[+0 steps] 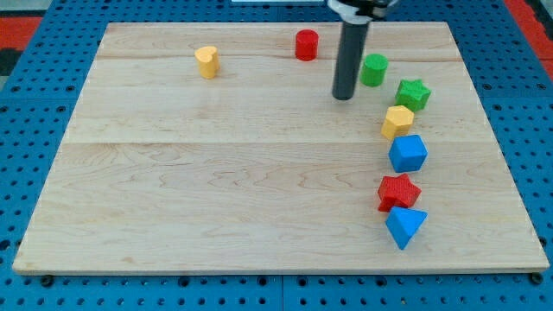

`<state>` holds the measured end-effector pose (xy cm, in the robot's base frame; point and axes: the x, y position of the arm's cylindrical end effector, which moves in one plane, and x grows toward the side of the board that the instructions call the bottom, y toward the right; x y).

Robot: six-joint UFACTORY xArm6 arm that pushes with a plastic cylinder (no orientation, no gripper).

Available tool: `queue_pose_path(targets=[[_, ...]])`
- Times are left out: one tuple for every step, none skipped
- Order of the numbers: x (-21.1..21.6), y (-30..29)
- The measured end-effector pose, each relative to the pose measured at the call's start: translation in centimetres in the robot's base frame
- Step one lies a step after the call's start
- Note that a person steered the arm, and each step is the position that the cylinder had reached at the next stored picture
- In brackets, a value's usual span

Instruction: Move your arm to the bottom of the triangle

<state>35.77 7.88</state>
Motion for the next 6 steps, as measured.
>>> queue_pose_path(targets=[[0.0,-1.6],[0.0,-2.0],[0.0,-2.0],[0.7,-1.9],[3.3,-1.8],[4.7,-5.3]])
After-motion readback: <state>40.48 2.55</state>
